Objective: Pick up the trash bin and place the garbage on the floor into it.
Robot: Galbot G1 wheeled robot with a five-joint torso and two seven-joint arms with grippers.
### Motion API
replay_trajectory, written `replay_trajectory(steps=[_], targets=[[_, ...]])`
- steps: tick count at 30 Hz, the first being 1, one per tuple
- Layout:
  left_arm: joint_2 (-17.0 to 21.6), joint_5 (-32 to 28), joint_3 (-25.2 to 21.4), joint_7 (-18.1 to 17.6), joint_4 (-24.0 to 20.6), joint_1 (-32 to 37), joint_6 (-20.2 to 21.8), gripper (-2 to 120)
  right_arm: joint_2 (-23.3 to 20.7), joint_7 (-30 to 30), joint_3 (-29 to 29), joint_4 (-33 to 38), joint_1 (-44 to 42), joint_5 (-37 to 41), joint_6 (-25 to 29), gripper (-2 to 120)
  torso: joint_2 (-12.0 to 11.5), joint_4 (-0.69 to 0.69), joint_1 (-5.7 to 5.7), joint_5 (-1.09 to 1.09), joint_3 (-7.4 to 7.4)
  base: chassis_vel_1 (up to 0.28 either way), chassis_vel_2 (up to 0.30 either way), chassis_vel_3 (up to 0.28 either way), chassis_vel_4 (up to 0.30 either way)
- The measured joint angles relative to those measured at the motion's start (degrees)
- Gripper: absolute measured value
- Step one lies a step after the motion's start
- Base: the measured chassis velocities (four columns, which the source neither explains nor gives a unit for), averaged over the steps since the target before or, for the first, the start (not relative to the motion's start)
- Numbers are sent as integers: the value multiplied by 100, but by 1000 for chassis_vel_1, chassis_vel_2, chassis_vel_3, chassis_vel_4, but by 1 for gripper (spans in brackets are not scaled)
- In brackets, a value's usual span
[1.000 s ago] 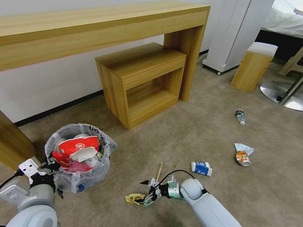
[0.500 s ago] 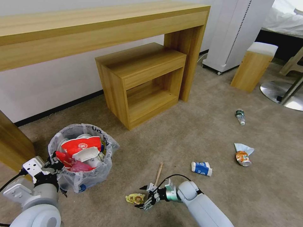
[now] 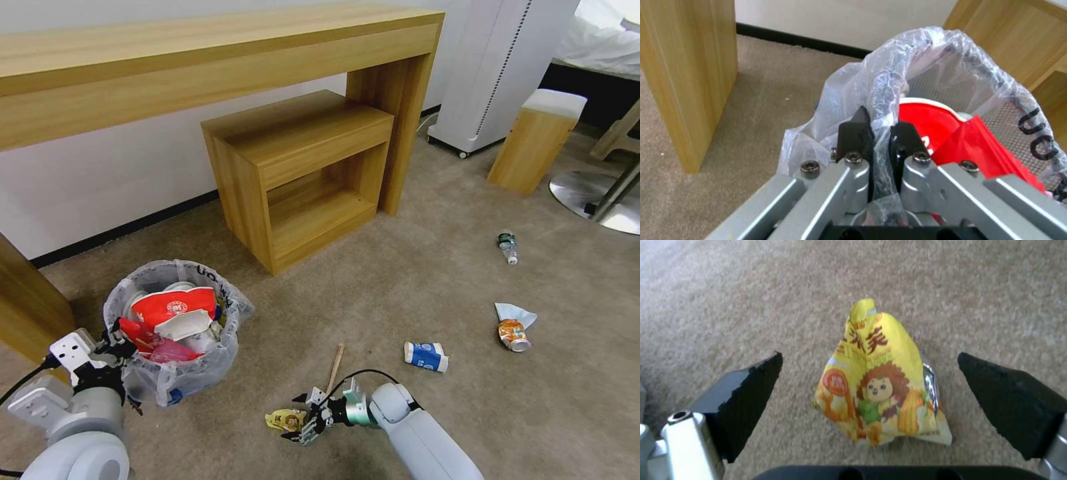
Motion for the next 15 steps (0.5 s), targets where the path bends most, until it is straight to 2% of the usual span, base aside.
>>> replay_trajectory(steps=[3,7,10,11,13,15], targets=[[2,6,11,2,0,-1,-1,3,112,-115,51,-228,45,-63,100,100,0,0,0,0,0,0,0,0,0],[24,6,15,5,0,-3,-6,3,213,-187,102,-350,80,-163,119,91,0,0,0,0,0,0,0,0,0],[43,6,32,13,-4,5,-13,3,317,-188,161,-499,112,-249,119,76,0,0,0,0,-1,0,0,0,0],[43,6,32,13,-4,5,-13,3,317,-188,161,-499,112,-249,119,76,0,0,0,0,-1,0,0,0,0],[65,0,27,17,-15,14,-15,3,368,-190,202,-554,120,-294,115,66,0,0,0,0,-1,0,0,0,0],[71,-2,27,18,-20,14,-16,3,391,-191,220,-577,125,-311,111,63,0,0,0,0,-1,0,0,0,0]])
